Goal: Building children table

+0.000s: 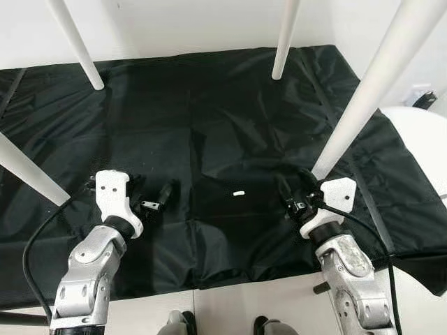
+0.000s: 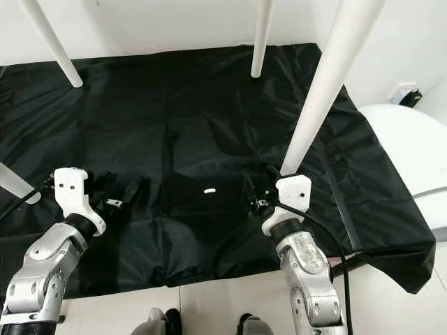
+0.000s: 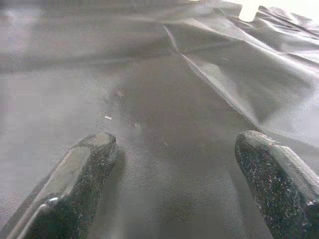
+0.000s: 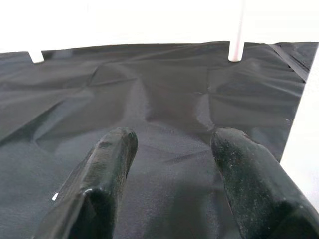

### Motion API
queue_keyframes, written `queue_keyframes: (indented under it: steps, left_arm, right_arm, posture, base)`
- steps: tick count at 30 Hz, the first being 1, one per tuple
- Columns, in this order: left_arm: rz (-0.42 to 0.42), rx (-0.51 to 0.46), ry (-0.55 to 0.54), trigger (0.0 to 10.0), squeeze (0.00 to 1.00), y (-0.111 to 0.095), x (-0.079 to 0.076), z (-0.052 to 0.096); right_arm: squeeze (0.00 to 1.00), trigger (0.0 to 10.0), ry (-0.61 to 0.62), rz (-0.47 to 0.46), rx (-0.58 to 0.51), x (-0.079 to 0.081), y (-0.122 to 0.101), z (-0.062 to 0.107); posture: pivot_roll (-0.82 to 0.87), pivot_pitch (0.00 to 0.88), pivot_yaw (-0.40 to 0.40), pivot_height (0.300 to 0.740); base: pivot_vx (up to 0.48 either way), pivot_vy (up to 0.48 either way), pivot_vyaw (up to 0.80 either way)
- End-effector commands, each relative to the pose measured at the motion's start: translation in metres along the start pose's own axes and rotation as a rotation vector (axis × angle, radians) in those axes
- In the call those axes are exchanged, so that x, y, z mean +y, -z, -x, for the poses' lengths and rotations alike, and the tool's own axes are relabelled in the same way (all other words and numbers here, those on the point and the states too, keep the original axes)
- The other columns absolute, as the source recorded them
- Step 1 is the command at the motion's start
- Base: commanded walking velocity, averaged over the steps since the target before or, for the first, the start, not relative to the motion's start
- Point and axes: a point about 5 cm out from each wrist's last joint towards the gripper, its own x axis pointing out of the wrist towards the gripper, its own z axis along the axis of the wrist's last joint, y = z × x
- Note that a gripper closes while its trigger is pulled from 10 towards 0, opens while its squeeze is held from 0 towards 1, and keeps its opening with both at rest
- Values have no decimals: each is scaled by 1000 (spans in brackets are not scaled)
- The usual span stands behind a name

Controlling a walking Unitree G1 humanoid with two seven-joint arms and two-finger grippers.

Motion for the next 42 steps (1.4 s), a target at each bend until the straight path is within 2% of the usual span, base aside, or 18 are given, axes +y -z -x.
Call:
queue_keyframes:
  steps: [1, 3, 6, 10, 18, 24, 36, 42]
  left_arm:
    - [-21, 5, -104, 10000, 0, 4, 6, 5]
    - [13, 10, -138, 10000, 0, 9, 6, 7]
    - [34, 14, -150, 10000, 0, 12, 4, 7]
    - [114, 21, -191, 10000, 0, 21, 2, 8]
    - [93, 13, -210, 10000, 0, 25, 3, 6]
    - [57, -16, -247, 10000, 0, 29, 4, 4]
    - [72, -53, -275, 10000, 0, 25, 0, 0]
    - [36, -55, -289, 10000, 0, 25, 0, -1]
  right_arm:
    - [0, 10000, 3, 6, 15, 1, 5, 1]
    - [0, 10000, 33, 40, 41, -3, 9, -3]
    - [0, 10000, 40, 40, 49, -5, 11, -4]
    - [0, 10000, 57, 74, 51, -9, 15, -9]
    - [0, 10000, 66, 104, 37, -10, 18, -13]
    - [0, 10000, 44, 27, 41, -9, 26, -17]
    - [0, 10000, 58, 31, 33, -9, 30, -20]
    - [0, 10000, 49, 37, 28, -10, 31, -22]
  posture:
    - [-16, 198, 6, 740]
    - [-12, 188, -3, 740]
    - [-9, 180, -9, 740]
    - [-9, 159, -19, 740]
    - [-10, 149, -22, 740]
    - [-15, 132, -26, 740]
    - [-17, 123, -19, 740]
    - [-11, 122, -19, 740]
  base:
    - [0, 0, 0]
    - [0, 0, 0]
    - [0, 0, 0]
    - [0, 0, 0]
    - [0, 0, 0]
    - [0, 0, 0]
    - [0, 0, 0]
    - [0, 0, 0]
